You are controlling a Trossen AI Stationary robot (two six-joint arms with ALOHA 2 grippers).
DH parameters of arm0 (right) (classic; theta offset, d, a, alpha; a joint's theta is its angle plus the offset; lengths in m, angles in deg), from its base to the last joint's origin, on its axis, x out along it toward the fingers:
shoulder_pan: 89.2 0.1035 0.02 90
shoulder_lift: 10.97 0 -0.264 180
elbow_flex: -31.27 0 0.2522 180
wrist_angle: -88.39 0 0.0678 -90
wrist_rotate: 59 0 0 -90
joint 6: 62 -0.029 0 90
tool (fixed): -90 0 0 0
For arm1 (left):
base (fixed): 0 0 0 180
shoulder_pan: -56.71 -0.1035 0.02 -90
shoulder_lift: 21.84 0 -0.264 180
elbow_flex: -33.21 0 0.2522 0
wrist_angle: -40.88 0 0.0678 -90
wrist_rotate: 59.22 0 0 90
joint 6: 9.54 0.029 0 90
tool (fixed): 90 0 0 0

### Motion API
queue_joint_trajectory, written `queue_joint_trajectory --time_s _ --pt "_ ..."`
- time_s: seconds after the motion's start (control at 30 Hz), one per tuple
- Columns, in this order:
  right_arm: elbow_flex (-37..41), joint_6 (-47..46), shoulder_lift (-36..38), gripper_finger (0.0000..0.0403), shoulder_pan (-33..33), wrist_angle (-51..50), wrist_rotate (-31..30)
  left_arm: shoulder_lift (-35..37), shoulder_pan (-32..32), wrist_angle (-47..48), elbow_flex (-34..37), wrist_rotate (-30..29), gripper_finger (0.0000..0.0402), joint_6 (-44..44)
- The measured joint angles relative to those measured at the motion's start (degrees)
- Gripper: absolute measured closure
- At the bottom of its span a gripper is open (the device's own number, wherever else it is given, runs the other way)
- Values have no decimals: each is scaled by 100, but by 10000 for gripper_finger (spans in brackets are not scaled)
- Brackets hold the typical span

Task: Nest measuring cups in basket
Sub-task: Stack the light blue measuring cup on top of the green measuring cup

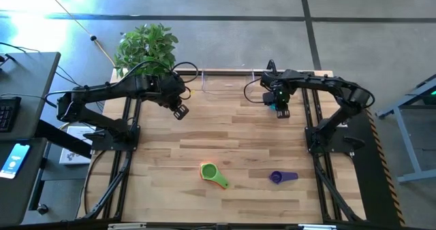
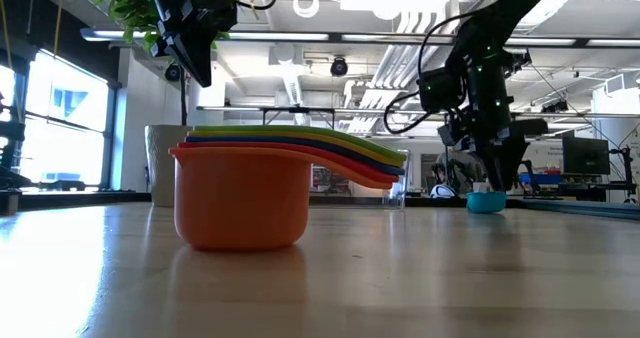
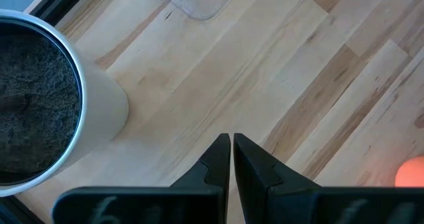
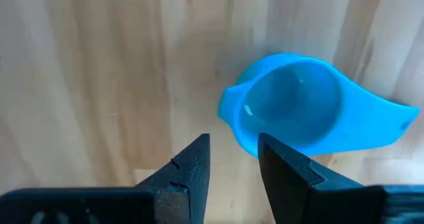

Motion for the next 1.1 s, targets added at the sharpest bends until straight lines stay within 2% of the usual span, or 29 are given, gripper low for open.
queue_joint_trajectory --time_s 0.6,0.7,0.87,1.1 --pt "2 14 -385 286 12 326 -48 -1 -2 -2 0 1 392 178" --pt "2 -145 -385 307 34 327 -39 -1 -2 -2 0 0 392 184" --pt "2 -706 -385 387 86 330 76 -1 -2 -4 0 -1 392 184" --pt "-84 -1562 -385 398 238 137 54 -1 -2 -2 0 -1 392 182"
